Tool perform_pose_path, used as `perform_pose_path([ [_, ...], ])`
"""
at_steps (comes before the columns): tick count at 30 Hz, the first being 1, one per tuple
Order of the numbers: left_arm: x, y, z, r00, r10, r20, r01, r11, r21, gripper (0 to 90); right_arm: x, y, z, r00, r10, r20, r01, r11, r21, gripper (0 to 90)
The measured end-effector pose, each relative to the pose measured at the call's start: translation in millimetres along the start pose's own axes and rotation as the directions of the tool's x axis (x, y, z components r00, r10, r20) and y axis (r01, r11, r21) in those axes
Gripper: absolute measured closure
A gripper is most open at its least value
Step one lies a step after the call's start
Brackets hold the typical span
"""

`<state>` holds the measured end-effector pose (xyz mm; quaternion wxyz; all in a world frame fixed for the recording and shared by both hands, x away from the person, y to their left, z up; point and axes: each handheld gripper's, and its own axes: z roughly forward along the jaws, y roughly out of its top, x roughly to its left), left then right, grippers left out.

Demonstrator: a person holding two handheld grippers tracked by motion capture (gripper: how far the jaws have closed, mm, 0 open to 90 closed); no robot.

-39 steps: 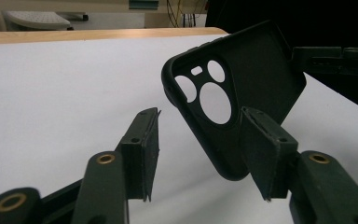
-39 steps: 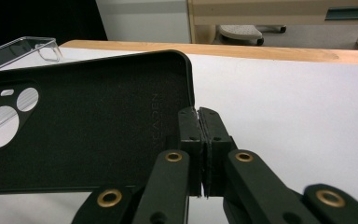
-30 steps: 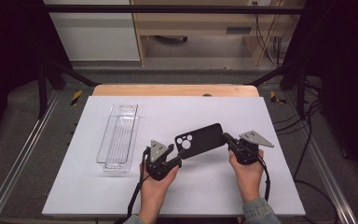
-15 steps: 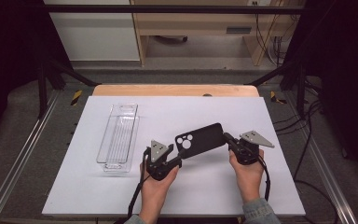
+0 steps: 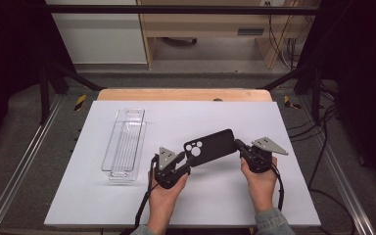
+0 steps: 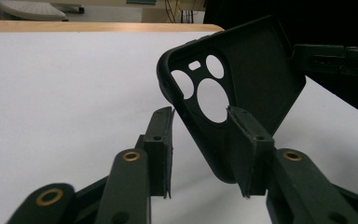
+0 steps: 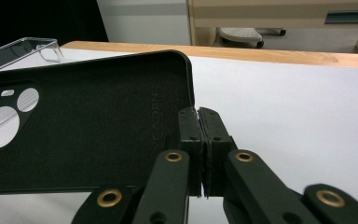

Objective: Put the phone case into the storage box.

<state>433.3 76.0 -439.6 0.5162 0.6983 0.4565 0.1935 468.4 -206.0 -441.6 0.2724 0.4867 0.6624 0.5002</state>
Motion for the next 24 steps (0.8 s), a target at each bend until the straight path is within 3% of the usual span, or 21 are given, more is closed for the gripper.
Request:
perform_pose_path([
  [8,1.8,-1.0,-0.2,0.9999,-0.015,0.001,0.015,0.9999,-0.003,69.5,0.4,-0.2,0.1,1.0000,-0.001,-0.003,0.001,1.000,0.002,89.4],
  [24,7.5,-2.6,-1.0,0.9935,-0.113,0.003,0.113,0.9930,-0.034,81.3,2.9,-0.7,1.2,0.9999,-0.011,-0.008,0.011,1.000,0.007,89.1],
])
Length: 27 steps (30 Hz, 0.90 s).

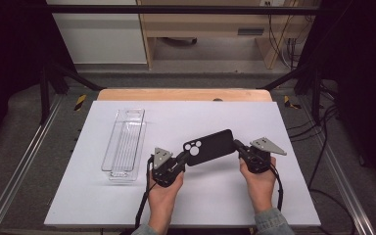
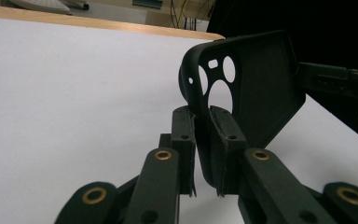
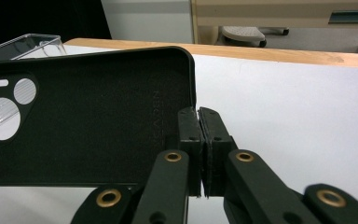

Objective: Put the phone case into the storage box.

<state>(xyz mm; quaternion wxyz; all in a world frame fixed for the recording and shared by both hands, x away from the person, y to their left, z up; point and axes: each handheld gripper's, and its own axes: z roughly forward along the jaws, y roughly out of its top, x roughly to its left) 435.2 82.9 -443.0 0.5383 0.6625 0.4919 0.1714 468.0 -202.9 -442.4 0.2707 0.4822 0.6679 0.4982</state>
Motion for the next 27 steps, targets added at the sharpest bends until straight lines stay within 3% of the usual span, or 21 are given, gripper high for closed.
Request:
perform_pose_path([
  [5,-0.1,0.6,0.2,0.9993,-0.037,0.003,0.037,0.9992,-0.013,84.2,0.0,0.0,0.2,1.0000,-0.003,0.003,0.003,1.000,0.002,89.0],
  [12,0.9,1.6,-0.1,0.9983,-0.057,0.002,0.057,0.9981,-0.023,85.2,0.0,0.2,0.2,1.0000,-0.007,-0.001,0.007,1.000,0.000,88.9],
  [17,0.9,2.8,-1.5,0.9989,-0.046,0.009,0.046,0.9979,-0.046,85.5,0.9,0.6,0.0,0.9999,-0.016,0.000,0.016,1.000,-0.007,88.5],
  [21,2.1,6.6,-3.8,0.9999,-0.010,0.005,0.011,0.9973,-0.072,85.6,0.5,1.6,-1.9,0.9997,-0.013,-0.020,0.013,0.999,-0.035,87.4],
  [25,4.9,9.3,-2.8,1.0000,0.006,0.001,-0.006,0.9974,-0.072,85.8,0.7,4.0,-5.9,0.9983,-0.004,-0.059,-0.001,0.997,-0.078,80.0],
  [26,5.7,9.9,-2.6,0.9999,0.011,-0.007,-0.012,0.9973,-0.073,85.7,1.2,6.2,-8.5,0.9978,-0.002,-0.066,-0.005,0.995,-0.097,68.8],
  [27,6.8,10.7,-2.4,0.9998,0.015,-0.013,-0.016,0.9971,-0.075,85.7,2.1,7.1,-9.8,0.9983,-0.008,-0.058,0.002,0.995,-0.104,63.8],
])
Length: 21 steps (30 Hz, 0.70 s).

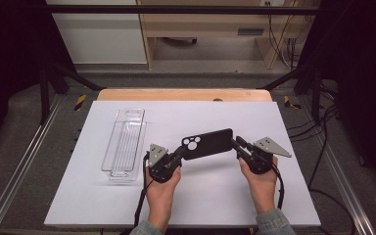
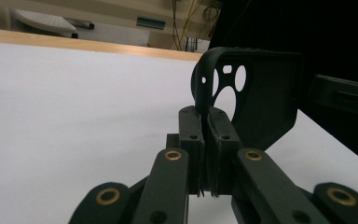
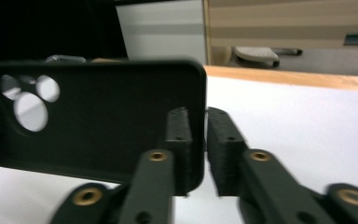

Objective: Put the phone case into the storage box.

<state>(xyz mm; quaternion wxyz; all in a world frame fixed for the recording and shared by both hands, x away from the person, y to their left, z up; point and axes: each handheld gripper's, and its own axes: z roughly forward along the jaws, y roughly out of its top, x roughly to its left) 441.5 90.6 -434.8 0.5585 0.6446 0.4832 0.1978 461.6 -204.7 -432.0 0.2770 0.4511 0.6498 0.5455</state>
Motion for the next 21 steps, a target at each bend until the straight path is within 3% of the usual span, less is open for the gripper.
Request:
perform_pose_path([
  [3,4.1,3.2,0.2,0.9999,0.005,-0.010,-0.005,1.0000,-0.004,85.7,2.0,1.3,-2.8,0.9998,-0.014,0.012,0.014,1.000,-0.020,53.3],
  [6,9.1,8.0,-1.2,0.9995,0.021,-0.023,-0.021,0.9997,-0.010,85.7,1.9,1.6,-5.1,0.9991,-0.042,0.002,0.042,0.997,-0.059,30.5],
  [7,10.7,10.2,-1.9,0.9993,0.029,-0.025,-0.030,0.9995,-0.012,85.7,1.9,1.6,-5.1,0.9991,-0.042,0.002,0.042,0.997,-0.059,30.5],
  [8,12.0,12.7,-2.6,0.9987,0.044,-0.026,-0.044,0.9989,-0.013,85.7,0.7,0.3,-4.7,0.9982,-0.060,-0.003,0.060,0.996,-0.069,22.9],
  [11,14.3,21.4,-6.1,0.9954,0.090,-0.032,-0.091,0.9956,-0.024,85.7,-0.5,-0.7,-3.8,0.9975,-0.069,-0.013,0.068,0.996,-0.058,17.8],
  [13,16.9,26.8,-9.8,0.9949,0.095,-0.035,-0.096,0.9948,-0.033,85.7,-2.0,-1.2,-4.9,0.9961,-0.087,-0.012,0.086,0.995,-0.050,12.6],
  [15,20.2,31.8,-13.0,0.9932,0.110,-0.040,-0.111,0.9933,-0.032,85.7,-2.4,-0.9,-6.2,0.9965,-0.082,-0.017,0.081,0.996,-0.048,11.7],
  [21,27.9,45.6,-22.4,0.9834,0.175,-0.047,-0.177,0.9836,-0.036,85.7,-1.7,-10.8,-14.6,0.9921,-0.125,-0.014,0.125,0.992,-0.004,7.7],
])
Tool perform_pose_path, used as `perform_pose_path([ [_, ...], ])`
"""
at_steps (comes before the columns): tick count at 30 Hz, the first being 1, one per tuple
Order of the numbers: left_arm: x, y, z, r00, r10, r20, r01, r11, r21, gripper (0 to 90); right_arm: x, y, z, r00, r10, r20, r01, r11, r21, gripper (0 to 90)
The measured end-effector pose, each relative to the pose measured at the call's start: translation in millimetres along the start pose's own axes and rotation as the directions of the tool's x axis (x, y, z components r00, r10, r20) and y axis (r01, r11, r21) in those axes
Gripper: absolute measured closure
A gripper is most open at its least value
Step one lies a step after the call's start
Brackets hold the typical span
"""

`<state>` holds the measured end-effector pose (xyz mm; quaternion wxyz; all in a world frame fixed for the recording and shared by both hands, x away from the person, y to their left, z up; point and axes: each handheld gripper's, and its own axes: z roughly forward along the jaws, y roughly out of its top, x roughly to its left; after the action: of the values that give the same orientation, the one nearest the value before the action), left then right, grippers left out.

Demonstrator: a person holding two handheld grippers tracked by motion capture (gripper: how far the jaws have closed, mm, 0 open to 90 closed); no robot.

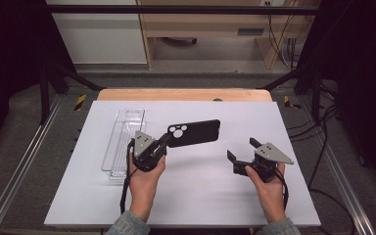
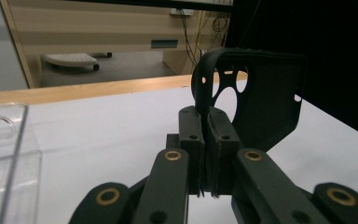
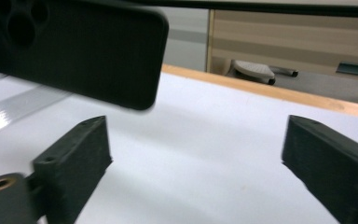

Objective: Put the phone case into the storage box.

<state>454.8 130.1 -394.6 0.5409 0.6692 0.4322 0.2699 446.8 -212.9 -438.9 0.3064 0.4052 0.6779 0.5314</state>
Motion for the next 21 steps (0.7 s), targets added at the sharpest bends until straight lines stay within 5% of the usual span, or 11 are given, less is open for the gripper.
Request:
perform_pose_path([
  [10,22.3,15.4,-14.3,0.9939,0.109,-0.018,-0.108,0.9940,0.015,85.7,2.4,-19.1,-14.1,0.9961,-0.087,0.015,0.088,0.992,-0.087,10.0],
  [21,49.1,35.8,-26.4,0.9787,0.202,-0.037,-0.200,0.9786,0.048,85.7,-4.3,-28.5,-28.8,0.9944,-0.106,0.002,0.106,0.992,-0.072,8.9],
])
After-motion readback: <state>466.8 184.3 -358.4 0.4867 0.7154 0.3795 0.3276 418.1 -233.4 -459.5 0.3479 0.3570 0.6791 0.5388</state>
